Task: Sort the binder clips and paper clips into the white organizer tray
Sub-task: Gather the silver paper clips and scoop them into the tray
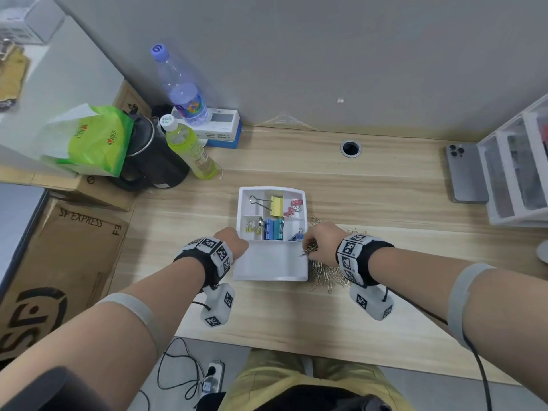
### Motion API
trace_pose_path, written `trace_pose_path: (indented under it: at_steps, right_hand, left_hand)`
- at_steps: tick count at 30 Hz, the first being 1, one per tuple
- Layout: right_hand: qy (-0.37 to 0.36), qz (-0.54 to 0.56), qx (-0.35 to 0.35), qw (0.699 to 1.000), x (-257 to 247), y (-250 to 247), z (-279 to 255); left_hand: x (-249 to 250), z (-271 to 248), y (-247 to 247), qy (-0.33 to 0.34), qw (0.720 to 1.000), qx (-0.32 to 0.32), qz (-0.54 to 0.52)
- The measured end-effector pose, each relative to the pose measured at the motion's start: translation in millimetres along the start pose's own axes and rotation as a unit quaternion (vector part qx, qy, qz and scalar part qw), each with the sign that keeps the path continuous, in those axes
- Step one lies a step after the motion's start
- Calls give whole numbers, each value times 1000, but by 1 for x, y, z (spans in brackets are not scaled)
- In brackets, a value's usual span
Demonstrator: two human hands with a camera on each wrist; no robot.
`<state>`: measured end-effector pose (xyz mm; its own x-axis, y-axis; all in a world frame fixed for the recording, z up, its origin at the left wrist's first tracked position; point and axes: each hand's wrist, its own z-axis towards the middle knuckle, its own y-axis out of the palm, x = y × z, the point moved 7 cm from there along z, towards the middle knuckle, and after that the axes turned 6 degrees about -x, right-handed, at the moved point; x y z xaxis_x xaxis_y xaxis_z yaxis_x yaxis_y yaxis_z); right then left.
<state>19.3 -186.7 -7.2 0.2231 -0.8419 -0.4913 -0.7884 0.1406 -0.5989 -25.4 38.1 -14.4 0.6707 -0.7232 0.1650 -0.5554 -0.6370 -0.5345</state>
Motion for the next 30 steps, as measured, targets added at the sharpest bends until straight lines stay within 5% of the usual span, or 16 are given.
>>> trace_pose_path:
  at_steps: [16,20,25,30]
  right_hand:
    - [-89,31,-60,994,-55,51,22]
    - [-95,36,2,995,-48,27,12]
    - [-34,51,92,994,0,-19,-4]
    - [127,-80,47,988,84,-31,-17]
  left_hand:
    - [-2,4,-1,0,999,-28,-23]
    - [0,5,-8,-26,999,-10,34]
    - [-4,9,-15,-57,992,-16,108]
    - [-10,10,-18,-53,983,-14,177]
